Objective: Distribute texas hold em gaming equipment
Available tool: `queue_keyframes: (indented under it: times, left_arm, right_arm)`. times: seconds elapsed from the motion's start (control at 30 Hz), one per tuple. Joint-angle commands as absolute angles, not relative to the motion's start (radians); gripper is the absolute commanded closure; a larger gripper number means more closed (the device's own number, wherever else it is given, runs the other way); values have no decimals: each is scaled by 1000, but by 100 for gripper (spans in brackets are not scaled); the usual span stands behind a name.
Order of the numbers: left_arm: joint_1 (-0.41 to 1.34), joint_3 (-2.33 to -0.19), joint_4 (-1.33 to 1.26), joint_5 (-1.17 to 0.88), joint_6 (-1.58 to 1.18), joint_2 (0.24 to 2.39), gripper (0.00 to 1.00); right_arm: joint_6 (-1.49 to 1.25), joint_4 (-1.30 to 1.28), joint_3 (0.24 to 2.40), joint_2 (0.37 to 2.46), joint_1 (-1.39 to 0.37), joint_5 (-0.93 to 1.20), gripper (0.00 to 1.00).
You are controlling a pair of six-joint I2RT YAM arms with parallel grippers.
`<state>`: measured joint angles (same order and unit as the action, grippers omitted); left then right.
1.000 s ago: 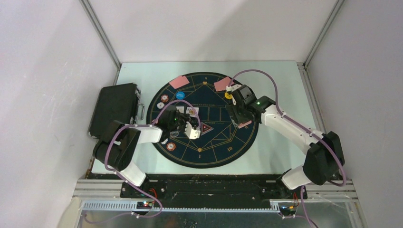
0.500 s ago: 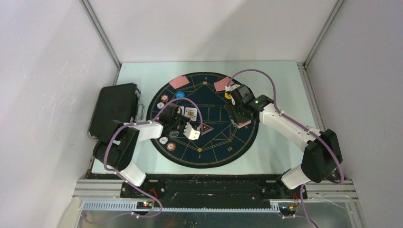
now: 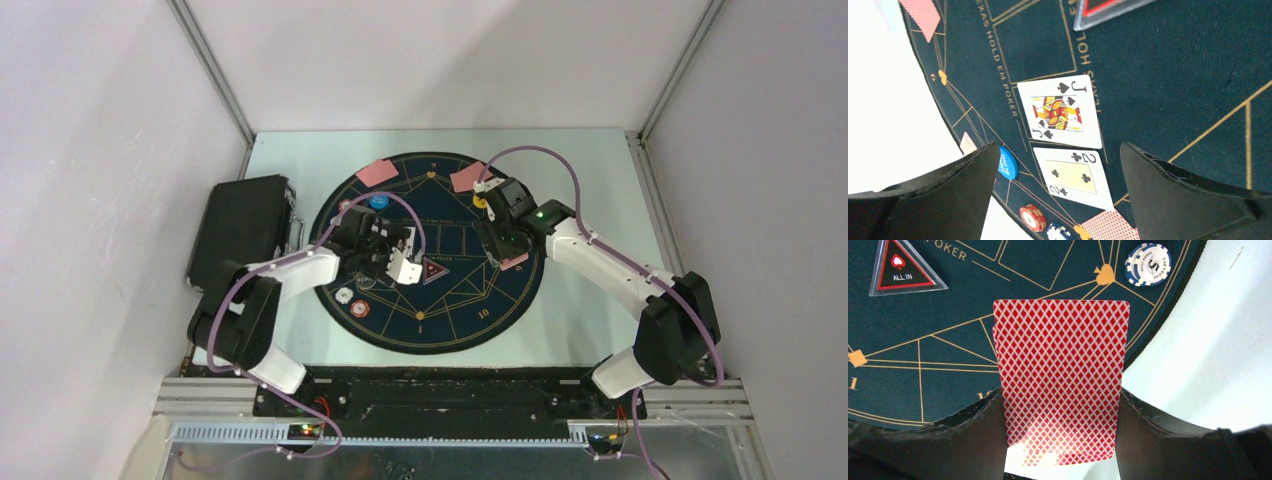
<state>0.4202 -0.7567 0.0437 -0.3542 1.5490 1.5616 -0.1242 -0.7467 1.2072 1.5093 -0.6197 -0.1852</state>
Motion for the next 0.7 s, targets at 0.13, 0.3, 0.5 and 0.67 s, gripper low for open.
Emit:
queue_keyframes:
  times: [0.13,0.3,0.5,0.67]
  left_arm:
    - [399,-855,172,-505,1295,1341,0]
    - [317,-914,0,-620,826,1153,0]
    - [246,-946,-404,-195,216,999,0]
    - [241,-977,-155,144,-338,880,0]
  right_arm:
    - [-105,-734,1259,1497,-647,-206,100]
    - [-92,-735,1249,1469,-671,-207,100]
    - [-78,-708,1223,1438,-725,-221,100]
    - [-48,-671,1181,1411,-785,-195,100]
